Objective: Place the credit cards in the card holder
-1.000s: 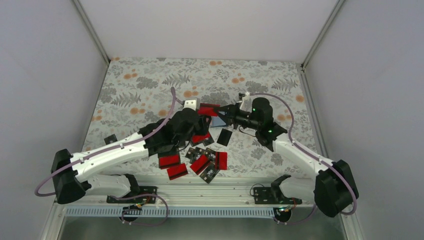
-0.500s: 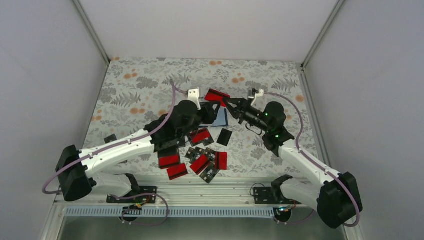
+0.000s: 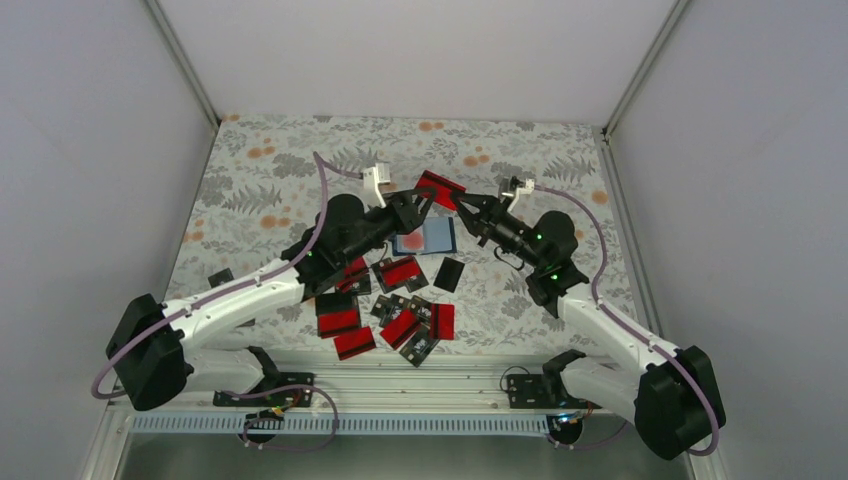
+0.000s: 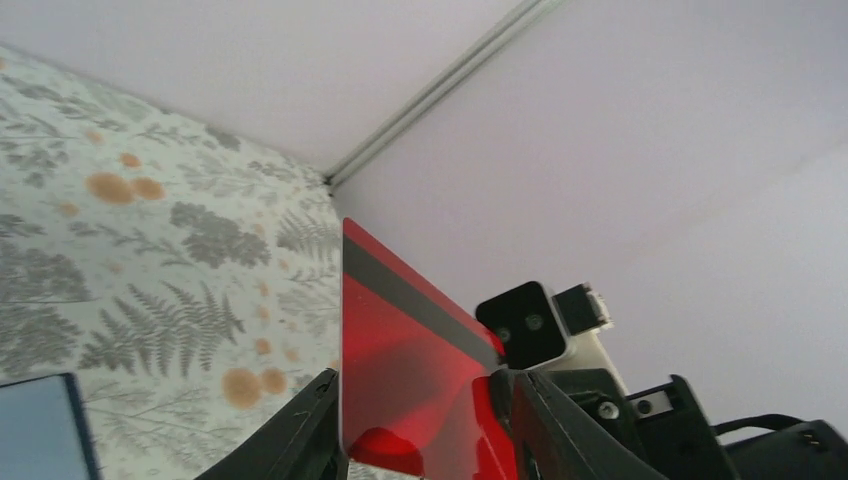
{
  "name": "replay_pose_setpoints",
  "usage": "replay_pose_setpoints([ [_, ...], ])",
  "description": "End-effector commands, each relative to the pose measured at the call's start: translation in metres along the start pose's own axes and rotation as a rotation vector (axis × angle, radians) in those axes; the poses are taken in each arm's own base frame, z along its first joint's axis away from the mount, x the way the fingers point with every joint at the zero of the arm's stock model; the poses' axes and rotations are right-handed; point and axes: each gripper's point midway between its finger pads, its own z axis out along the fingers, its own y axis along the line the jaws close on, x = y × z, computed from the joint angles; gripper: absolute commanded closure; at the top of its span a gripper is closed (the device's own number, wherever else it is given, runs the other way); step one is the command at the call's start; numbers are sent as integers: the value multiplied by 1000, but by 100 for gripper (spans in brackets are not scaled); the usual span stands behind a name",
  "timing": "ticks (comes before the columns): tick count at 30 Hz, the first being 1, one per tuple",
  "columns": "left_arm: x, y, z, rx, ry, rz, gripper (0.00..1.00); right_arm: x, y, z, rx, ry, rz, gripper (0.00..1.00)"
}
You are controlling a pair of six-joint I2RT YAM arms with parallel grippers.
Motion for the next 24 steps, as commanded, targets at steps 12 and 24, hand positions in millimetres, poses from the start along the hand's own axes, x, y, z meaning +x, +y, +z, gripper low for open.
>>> replay_pose_setpoints([
  [12,-4,-35,8,270,39,-85,68,-3,34,-8,-127,-34,-72,96],
  [24,-3,-31,12,253,49,-77,98,-6,32,-10,-114,-59,-90,96],
])
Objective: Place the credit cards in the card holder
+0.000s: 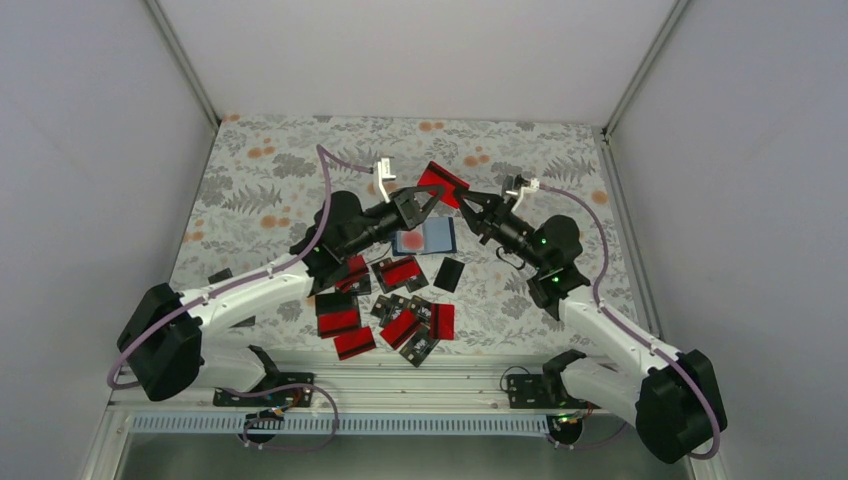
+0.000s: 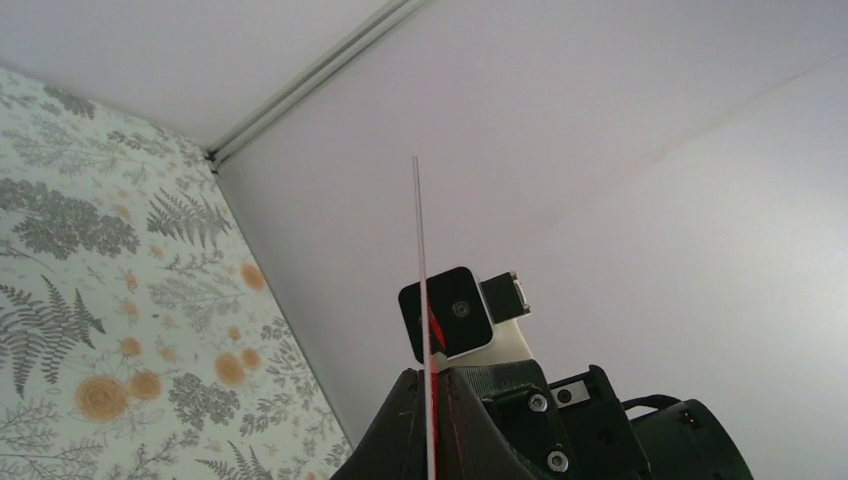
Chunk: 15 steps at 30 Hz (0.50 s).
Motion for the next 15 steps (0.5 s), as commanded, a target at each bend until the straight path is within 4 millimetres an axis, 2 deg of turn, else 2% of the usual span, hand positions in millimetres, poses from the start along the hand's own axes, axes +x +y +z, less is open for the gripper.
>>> replay_pose_setpoints([
  [1,-3,-2,4,15,-1,21,98,-6,13,-4,-37,-45,-50,96],
  [4,-2,4,5,-14,8,18,98,-4,12,-2,-18,-23,-81,96],
  [5,-3,7,6,-30,11,18,98,-2,8,0,11,-6,-93,93],
  [8,-9,23,3,-109,23,34,98,-5,-13,7,171,48,-188,62],
  [10,-14,38,-5,-162,29,58,98,-14,-32,3,300,49,-245,46],
  [12,-17,58,-12,-230,56,80,98,-23,-51,-6,397,41,-280,41],
  [15,-14,97,-21,-353,135,135,98,-47,-83,-27,531,11,-353,41],
])
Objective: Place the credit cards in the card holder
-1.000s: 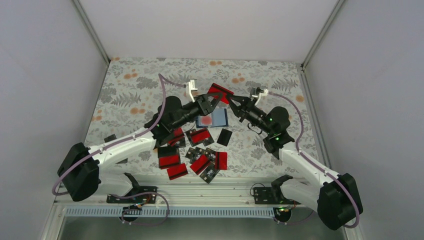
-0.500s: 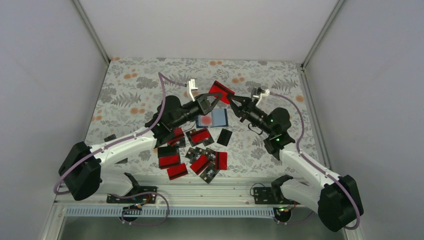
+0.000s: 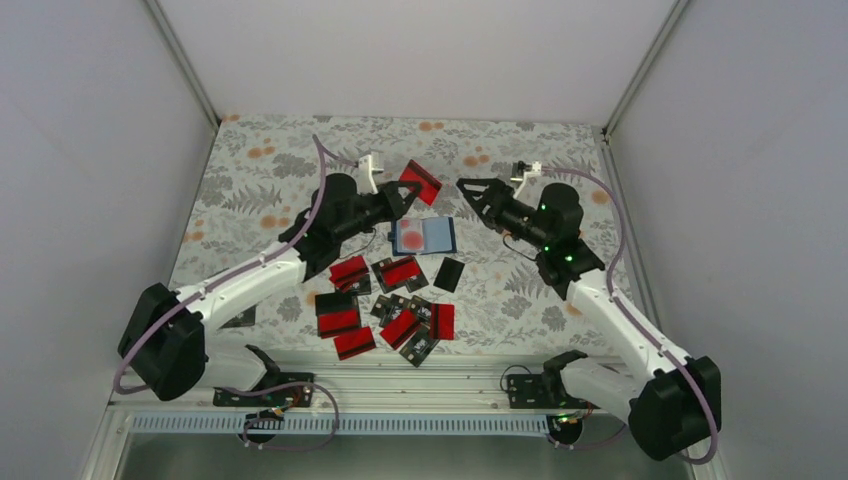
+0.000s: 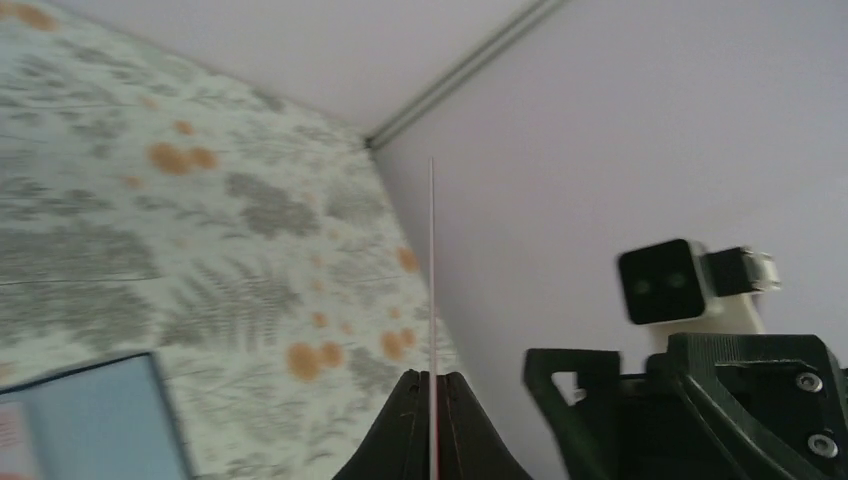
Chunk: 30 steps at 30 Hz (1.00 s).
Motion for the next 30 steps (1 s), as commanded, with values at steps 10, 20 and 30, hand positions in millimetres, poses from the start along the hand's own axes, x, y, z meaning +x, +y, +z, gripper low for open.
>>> replay_pose_setpoints([
  [10,57,160,5,-236,444,-18,98,-9,-183,3,425,263,-143,58],
  [20,73,189,34,-216,553,-68,98,9,-248,37,402,423,-38,74],
  [30,86,210,45,-245,598,-111,98,12,-273,45,423,454,2,81],
])
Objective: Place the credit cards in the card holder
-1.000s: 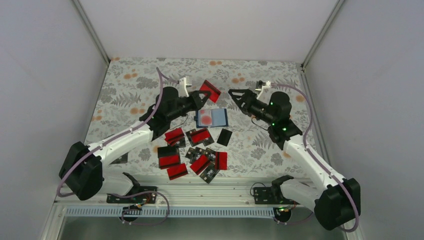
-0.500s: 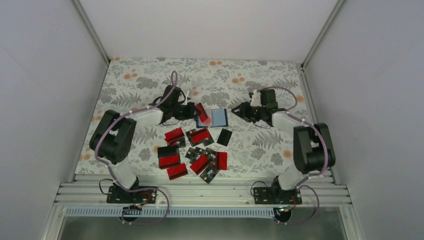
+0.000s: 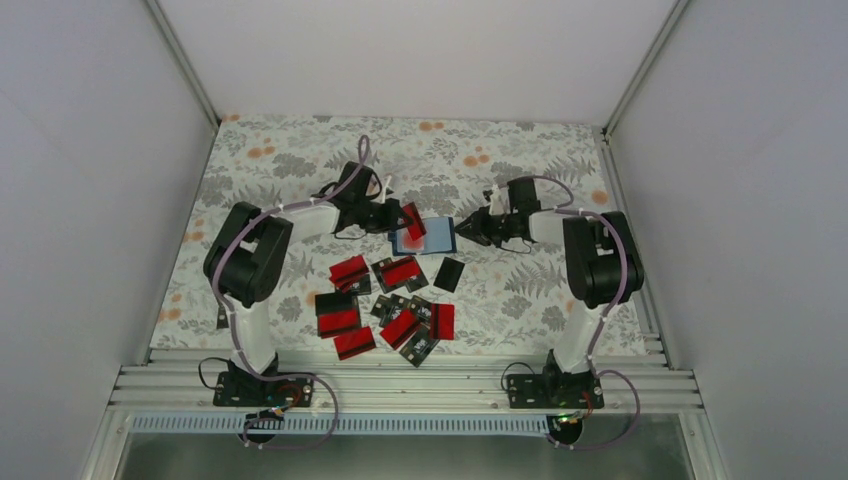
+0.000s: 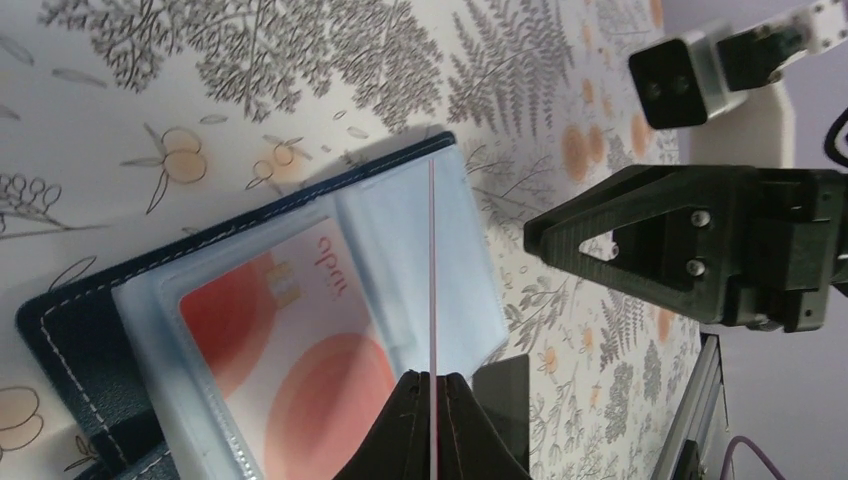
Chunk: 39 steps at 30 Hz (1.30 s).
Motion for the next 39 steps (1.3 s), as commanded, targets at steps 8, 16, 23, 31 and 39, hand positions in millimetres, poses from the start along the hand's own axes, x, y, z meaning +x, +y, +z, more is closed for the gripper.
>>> replay_pose_setpoints([
  [8,14,12,16,1,71,-34,98,-6,-7,10,-13,11,-20,86],
  [16,20,11,27,7,89,-44,98,3,-16,15,-13,35,-5,89],
  [23,25,16,33,0,104,-71,98,10,-23,20,-8,58,12,91],
  [31,30,21,38,2,123,-115,98,21,-28,23,-12,79,25,92],
  [39,34,19,43,17,147,-133,98,29,-29,25,-18,92,31,93],
])
